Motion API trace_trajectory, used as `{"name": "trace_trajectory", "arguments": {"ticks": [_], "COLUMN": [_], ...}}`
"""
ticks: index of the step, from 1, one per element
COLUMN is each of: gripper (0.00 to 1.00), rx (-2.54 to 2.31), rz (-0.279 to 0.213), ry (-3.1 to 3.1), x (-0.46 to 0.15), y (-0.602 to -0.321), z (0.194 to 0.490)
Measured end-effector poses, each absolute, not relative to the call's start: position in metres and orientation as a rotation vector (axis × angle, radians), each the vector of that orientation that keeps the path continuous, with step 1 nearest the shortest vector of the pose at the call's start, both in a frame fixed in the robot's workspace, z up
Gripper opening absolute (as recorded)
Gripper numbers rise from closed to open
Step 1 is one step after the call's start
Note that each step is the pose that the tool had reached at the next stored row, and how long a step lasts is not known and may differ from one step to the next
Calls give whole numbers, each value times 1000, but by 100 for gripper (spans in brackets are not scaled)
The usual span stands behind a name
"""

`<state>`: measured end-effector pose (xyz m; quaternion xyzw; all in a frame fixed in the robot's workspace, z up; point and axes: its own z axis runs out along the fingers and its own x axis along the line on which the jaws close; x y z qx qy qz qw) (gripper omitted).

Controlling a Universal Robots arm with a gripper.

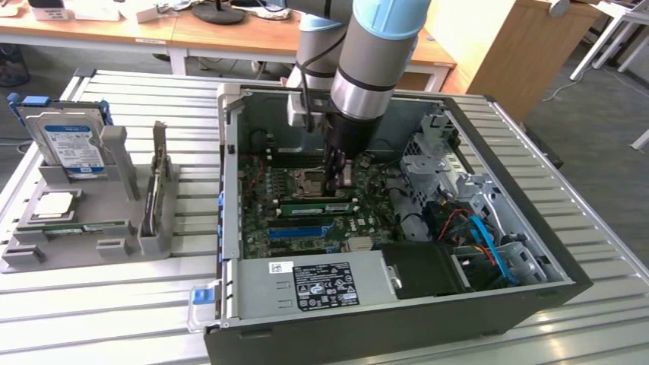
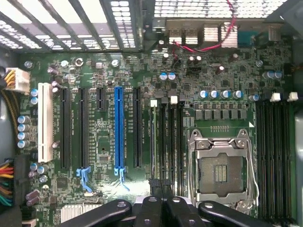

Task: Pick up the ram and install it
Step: 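Press down the ram until it locks into place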

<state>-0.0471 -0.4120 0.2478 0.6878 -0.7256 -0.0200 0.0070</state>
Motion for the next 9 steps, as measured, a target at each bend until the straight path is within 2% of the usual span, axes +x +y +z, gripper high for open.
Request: {"name": "trace_trajectory", "arguments": {"ticks": [9], "gripper": [11], "rx": [1987], "rz": [-64], "ry": [-2418], "x": [-47], "y": [-412], "z": [248]}}
